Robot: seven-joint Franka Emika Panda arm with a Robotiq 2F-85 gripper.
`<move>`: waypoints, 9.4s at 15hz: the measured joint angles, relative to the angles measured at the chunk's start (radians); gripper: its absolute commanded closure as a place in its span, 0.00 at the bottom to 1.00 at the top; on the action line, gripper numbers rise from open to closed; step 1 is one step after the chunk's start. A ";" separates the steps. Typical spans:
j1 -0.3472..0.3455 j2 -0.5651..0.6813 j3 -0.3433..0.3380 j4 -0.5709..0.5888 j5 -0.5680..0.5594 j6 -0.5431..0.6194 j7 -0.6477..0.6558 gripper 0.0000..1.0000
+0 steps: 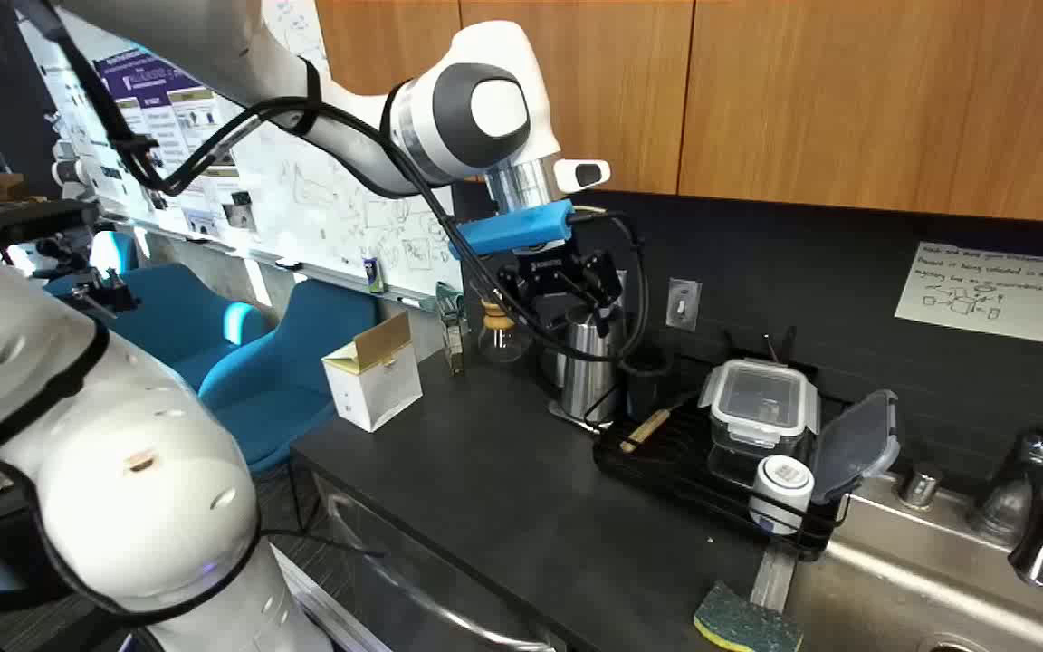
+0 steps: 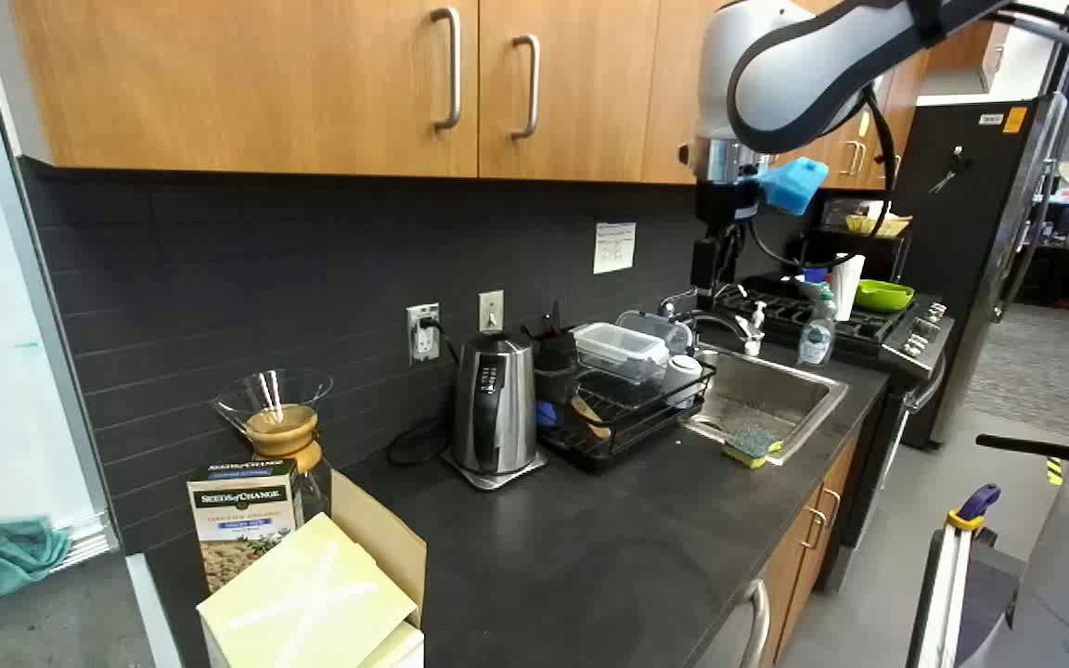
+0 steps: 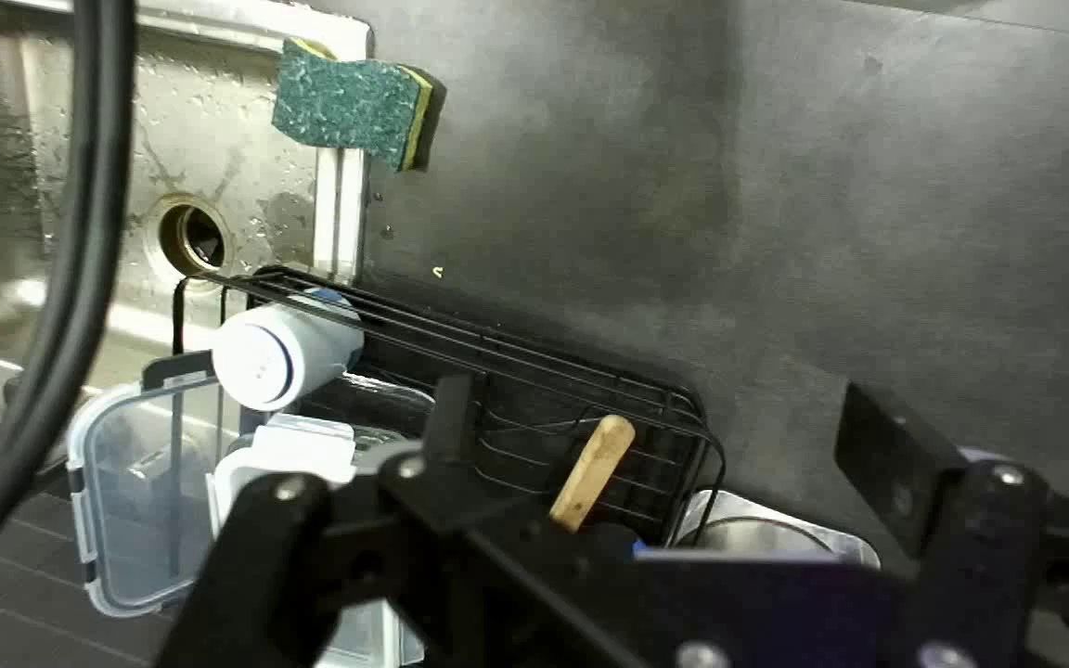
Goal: Shift the sponge to the left
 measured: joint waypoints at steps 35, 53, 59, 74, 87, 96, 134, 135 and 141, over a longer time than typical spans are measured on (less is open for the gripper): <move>-0.096 0.184 -0.144 0.040 0.026 0.152 0.110 0.00; -0.192 0.489 -0.276 0.315 0.272 0.216 -0.392 0.00; -0.238 0.566 -0.276 0.352 0.302 0.222 -0.461 0.00; -0.319 0.844 -0.166 0.409 0.416 0.458 -0.437 0.00; -0.324 0.972 -0.138 0.407 0.417 0.618 -0.123 0.00; -0.283 0.989 -0.205 0.393 0.417 0.616 0.221 0.00; -0.218 0.988 -0.365 0.346 0.412 0.420 0.560 0.00; -0.217 0.988 -0.365 0.346 0.412 0.420 0.560 0.00; -0.218 0.988 -0.366 0.346 0.412 0.420 0.560 0.00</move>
